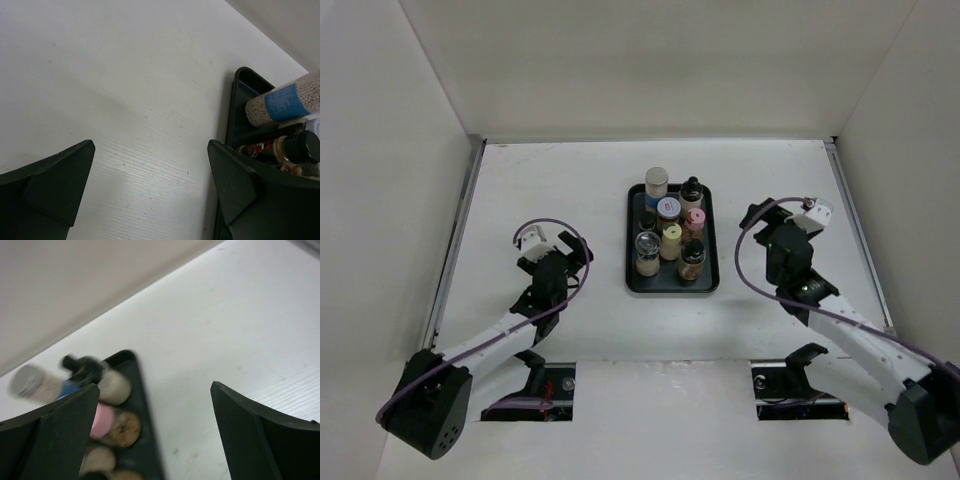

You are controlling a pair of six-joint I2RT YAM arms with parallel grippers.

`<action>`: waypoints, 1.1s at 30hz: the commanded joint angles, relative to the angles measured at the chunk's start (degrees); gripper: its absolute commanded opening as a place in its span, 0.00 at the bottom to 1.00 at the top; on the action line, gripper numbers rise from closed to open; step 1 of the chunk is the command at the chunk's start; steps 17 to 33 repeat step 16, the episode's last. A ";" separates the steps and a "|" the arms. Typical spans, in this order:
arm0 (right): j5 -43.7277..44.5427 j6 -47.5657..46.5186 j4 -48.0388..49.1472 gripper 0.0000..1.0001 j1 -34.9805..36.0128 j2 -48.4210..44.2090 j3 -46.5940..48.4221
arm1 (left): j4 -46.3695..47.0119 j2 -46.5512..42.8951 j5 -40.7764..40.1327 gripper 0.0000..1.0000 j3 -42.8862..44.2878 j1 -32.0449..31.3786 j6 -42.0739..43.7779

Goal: Organize the condiment bottles

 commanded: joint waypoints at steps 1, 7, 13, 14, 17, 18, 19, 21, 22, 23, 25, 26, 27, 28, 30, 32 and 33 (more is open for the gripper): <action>-0.46 1.52 4.95 1.00 -4.33 7.27 1.44 | 0.37 -0.80 -0.47 1.00 2.56 -0.39 0.48; 3.67 4.00 8.99 1.00 -3.20 15.37 -0.66 | -0.68 3.86 1.98 1.00 5.63 -2.59 0.48; 6.83 1.89 11.27 1.00 -0.65 16.60 -0.58 | -4.81 5.09 2.87 1.00 8.09 -3.82 0.56; 7.01 1.54 11.45 1.00 -0.65 16.87 -0.58 | -5.17 5.10 2.61 1.00 8.27 -3.65 0.56; 6.75 1.53 11.54 1.00 -0.39 16.52 -0.75 | -5.17 4.66 2.34 1.00 8.27 -3.65 0.56; 6.75 1.53 11.54 1.00 -0.39 16.52 -0.75 | -5.17 4.66 2.34 1.00 8.27 -3.65 0.56; 6.75 1.53 11.54 1.00 -0.39 16.52 -0.75 | -5.17 4.66 2.34 1.00 8.27 -3.65 0.56; 6.75 1.53 11.54 1.00 -0.39 16.52 -0.75 | -5.17 4.66 2.34 1.00 8.27 -3.65 0.56; 6.75 1.53 11.54 1.00 -0.39 16.52 -0.75 | -5.17 4.66 2.34 1.00 8.27 -3.65 0.56; 6.75 1.53 11.54 1.00 -0.39 16.52 -0.75 | -5.17 4.66 2.34 1.00 8.27 -3.65 0.56; 6.75 1.53 11.54 1.00 -0.39 16.52 -0.75 | -5.17 4.66 2.34 1.00 8.27 -3.65 0.56; 6.75 1.53 11.54 1.00 -0.39 16.52 -0.75 | -5.17 4.66 2.34 1.00 8.27 -3.65 0.56; 6.75 1.53 11.54 1.00 -0.39 16.52 -0.75 | -5.17 4.66 2.34 1.00 8.27 -3.65 0.56; 6.75 1.53 11.54 1.00 -0.39 16.52 -0.75 | -5.17 4.66 2.34 1.00 8.27 -3.65 0.56; 6.75 1.53 11.54 1.00 -0.39 16.52 -0.75 | -5.17 4.66 2.34 1.00 8.27 -3.65 0.56; 6.75 1.53 11.54 1.00 -0.39 16.52 -0.75 | -5.17 4.66 2.34 1.00 8.27 -3.65 0.56; 6.75 1.53 11.54 1.00 -0.39 16.52 -0.75 | -5.17 4.66 2.34 1.00 8.27 -3.65 0.56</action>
